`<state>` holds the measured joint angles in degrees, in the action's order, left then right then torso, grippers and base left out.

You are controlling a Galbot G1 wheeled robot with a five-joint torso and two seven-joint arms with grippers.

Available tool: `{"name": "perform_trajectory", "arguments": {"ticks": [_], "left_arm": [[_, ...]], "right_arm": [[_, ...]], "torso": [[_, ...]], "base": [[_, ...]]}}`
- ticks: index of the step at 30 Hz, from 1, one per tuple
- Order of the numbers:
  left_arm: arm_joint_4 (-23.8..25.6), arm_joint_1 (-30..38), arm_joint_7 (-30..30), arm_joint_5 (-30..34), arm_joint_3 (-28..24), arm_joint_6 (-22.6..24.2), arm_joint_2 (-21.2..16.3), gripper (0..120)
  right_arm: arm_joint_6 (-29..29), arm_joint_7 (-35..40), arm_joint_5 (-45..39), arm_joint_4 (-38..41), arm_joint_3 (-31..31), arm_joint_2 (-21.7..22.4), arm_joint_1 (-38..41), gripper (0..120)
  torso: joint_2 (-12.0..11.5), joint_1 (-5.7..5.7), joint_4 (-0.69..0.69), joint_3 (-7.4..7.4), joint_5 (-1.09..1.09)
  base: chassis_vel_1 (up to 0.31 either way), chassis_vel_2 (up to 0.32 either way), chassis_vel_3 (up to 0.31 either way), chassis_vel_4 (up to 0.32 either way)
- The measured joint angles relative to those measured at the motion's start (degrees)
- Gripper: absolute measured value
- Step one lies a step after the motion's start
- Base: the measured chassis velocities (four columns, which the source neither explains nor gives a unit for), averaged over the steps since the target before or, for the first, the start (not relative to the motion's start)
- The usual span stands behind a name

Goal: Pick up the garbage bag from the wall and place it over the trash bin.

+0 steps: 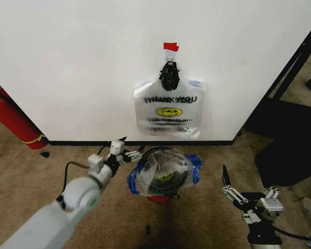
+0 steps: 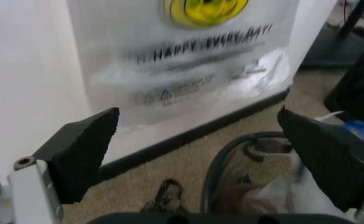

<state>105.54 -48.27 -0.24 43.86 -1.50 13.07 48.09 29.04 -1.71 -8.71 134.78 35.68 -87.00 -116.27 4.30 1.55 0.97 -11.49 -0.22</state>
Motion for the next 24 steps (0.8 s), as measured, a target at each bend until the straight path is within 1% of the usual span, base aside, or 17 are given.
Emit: {"name": "perform_trajectory", "arguments": {"ticks": [1, 4, 6, 7, 8, 9, 10, 12, 14, 15, 18, 21, 22, 24], "left_arm": [[0.0, 0.0, 0.0, 0.0, 0.0, 0.0, 0.0, 100], [-5.0, 7.9, 0.0, 5.2, -4.4, 4.5, 0.6, 100], [-9.7, 13.7, 0.6, 8.7, -8.2, 6.9, 1.5, 100], [-11.2, 15.6, 1.2, 9.5, -9.5, 7.5, 1.8, 100], [-11.2, 15.6, 1.2, 9.5, -9.5, 7.5, 1.8, 100], [-13.2, 17.8, 2.3, 10.4, -11.3, 8.3, 2.1, 100], [-15.1, 19.8, 3.7, 10.8, -13.1, 8.7, 2.3, 100], [-19.9, 24.2, 9.1, 10.4, -17.2, 8.9, 2.6, 100], [-23.0, 26.8, 13.5, 9.5, -19.7, 8.6, 2.9, 100], [-23.0, 26.8, 13.5, 9.5, -19.7, 8.6, 2.9, 100], [-26.8, 29.9, 20.1, 7.7, -22.2, 8.0, 3.6, 100], [-28.4, 31.0, 25.5, 7.1, -22.6, 8.6, 3.9, 98], [-28.4, 31.0, 25.5, 7.1, -22.6, 8.6, 3.9, 98], [-29.1, 31.3, 29.3, 6.4, -22.6, 8.9, 3.5, 97]], "right_arm": [[0.0, 0.0, 0.0, 0.0, 0.0, 0.0, 0.0, 100], [2.7, -0.2, -1.5, -0.6, -0.1, 0.5, -2.9, 100], [3.9, -0.2, -2.0, -1.3, 0.0, 1.0, -3.9, 100], [4.2, -0.2, -2.1, -1.5, 0.2, 1.2, -3.9, 100], [4.2, -0.2, -2.1, -1.5, 0.2, 1.2, -3.9, 100], [4.3, -0.2, -2.3, -1.6, 0.5, 1.4, -3.9, 100], [4.3, -0.2, -2.5, -1.6, 0.7, 1.7, -3.9, 100], [3.8, -0.1, -3.2, -1.3, 0.9, 2.1, -3.7, 100], [3.2, -0.1, -3.4, -0.8, 1.0, 2.5, -3.3, 100], [3.2, -0.1, -3.4, -0.8, 1.0, 2.5, -3.3, 100], [2.1, -0.1, -3.7, -0.2, 1.0, 3.0, -2.5, 100], [1.2, 0.0, -4.1, 0.0, 1.2, 3.3, -1.6, 100], [1.2, 0.0, -4.1, 0.0, 1.2, 3.3, -1.6, 100], [0.7, 0.0, -4.3, -0.1, 1.2, 3.4, -0.9, 100]], "torso": [[0.0, 0.00, 0.00, 0.00, 0.00], [0.0, 0.00, 0.01, 0.00, 0.00], [0.0, 0.00, 0.04, 0.00, 0.00], [0.0, 0.00, 0.04, 0.00, -0.01], [0.0, 0.00, 0.04, 0.00, -0.01], [0.0, 0.00, 0.04, 0.00, 0.00], [0.0, 0.00, 0.03, 0.00, 0.01], [0.0, 0.00, 0.02, 0.00, -0.01], [0.0, 0.00, 0.00, 0.00, 0.00], [0.0, 0.00, 0.00, 0.00, 0.00], [0.0, 0.00, 0.01, 0.00, 0.00], [0.0, 0.00, 0.02, 0.00, 0.00], [0.0, 0.00, 0.02, 0.00, 0.00], [0.0, 0.00, 0.02, 0.00, -0.01]], "base": [[0.000, 0.000, 0.000, 0.000], [0.000, 0.000, 0.000, 0.000], [0.000, 0.000, 0.000, 0.000], [0.000, 0.000, 0.000, 0.000], [0.000, 0.000, 0.000, 0.000], [0.000, 0.000, 0.000, 0.000], [0.000, 0.000, 0.000, 0.000], [0.000, 0.000, 0.000, 0.000], [0.000, 0.000, 0.000, 0.000], [0.000, 0.000, 0.000, 0.000], [0.000, 0.000, 0.000, 0.000], [0.000, 0.000, 0.000, 0.000], [0.000, 0.000, 0.000, 0.000], [0.000, 0.000, 0.000, 0.000]]}}
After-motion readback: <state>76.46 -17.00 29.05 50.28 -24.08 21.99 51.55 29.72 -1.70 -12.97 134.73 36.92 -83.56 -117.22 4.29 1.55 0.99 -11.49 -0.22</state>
